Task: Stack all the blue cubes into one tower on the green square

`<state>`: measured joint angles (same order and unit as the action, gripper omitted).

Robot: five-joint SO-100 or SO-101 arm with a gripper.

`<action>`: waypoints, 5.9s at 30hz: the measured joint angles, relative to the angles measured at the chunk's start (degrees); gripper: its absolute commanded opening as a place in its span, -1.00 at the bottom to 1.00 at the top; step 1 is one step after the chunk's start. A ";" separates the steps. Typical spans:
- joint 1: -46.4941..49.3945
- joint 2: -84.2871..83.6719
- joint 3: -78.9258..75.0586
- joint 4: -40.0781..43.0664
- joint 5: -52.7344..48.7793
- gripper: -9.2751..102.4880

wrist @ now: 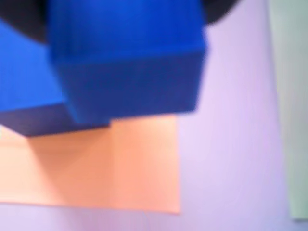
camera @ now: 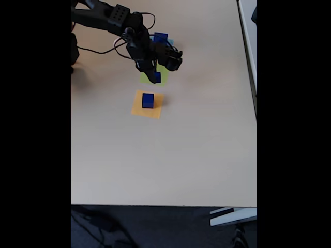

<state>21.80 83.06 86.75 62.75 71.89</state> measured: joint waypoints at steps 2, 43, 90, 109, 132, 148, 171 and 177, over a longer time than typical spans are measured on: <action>1.05 0.00 0.00 0.35 -0.97 -0.79; 6.42 -6.24 0.00 -1.67 -3.78 -0.71; -1.23 -5.62 -8.88 -1.58 -3.43 -0.31; -25.75 -12.30 -28.21 12.22 33.49 -0.32; -32.78 -18.46 -28.65 14.50 40.69 -0.36; -34.54 -21.01 -28.65 14.50 40.69 -0.39; -34.37 -21.36 -28.65 13.80 38.94 -0.44; -34.19 -21.36 -28.65 13.62 38.76 -0.49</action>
<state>-12.39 61.70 58.10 76.38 110.65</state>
